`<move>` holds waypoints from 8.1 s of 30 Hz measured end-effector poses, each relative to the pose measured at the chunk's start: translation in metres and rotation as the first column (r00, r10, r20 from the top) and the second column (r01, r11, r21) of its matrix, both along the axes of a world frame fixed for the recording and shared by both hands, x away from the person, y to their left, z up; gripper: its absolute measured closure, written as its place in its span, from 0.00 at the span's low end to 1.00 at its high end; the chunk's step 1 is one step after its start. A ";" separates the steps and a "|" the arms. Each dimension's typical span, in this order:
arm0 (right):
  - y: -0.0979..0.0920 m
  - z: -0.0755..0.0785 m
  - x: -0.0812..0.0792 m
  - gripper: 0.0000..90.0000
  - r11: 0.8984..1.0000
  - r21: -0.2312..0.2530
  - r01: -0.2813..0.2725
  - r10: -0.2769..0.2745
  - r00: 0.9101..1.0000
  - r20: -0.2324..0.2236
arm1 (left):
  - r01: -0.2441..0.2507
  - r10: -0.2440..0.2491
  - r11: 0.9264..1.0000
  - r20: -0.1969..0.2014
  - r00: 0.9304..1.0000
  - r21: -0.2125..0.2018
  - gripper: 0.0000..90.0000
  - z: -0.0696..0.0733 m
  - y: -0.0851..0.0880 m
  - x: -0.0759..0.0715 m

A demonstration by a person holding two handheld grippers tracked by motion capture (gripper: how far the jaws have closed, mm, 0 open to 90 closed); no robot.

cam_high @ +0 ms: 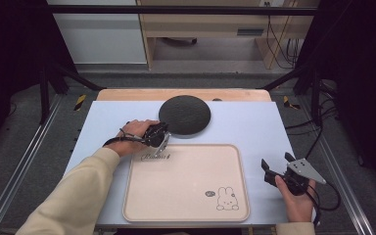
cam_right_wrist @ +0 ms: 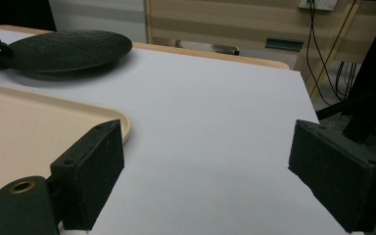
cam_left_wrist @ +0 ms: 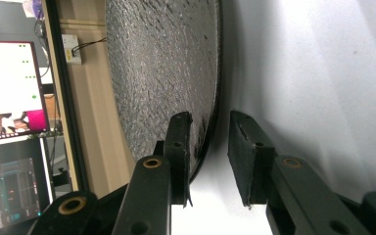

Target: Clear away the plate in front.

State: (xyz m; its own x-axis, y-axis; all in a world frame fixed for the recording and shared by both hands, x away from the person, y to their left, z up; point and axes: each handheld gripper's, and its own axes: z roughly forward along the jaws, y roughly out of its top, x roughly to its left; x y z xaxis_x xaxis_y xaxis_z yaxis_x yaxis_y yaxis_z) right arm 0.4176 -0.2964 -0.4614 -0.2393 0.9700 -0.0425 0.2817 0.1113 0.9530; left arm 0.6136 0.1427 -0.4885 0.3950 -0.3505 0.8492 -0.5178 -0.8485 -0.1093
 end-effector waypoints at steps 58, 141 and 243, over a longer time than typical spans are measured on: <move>-0.002 -0.003 0.001 0.17 1.000 -0.009 0.005 -0.005 1.000 -0.022 | 0.008 -0.005 0.999 0.056 0.998 -0.051 0.94 0.006 -0.036 -0.015; 0.008 -0.001 0.002 0.16 0.998 -0.046 -0.034 0.036 0.998 0.053 | 0.310 -0.285 0.926 0.139 0.948 -0.217 0.92 0.025 -0.006 -0.176; 0.009 -0.003 0.002 0.16 0.998 -0.064 -0.024 0.026 0.999 0.031 | 0.403 -0.402 0.906 0.031 0.915 -0.132 0.95 -0.011 0.013 -0.195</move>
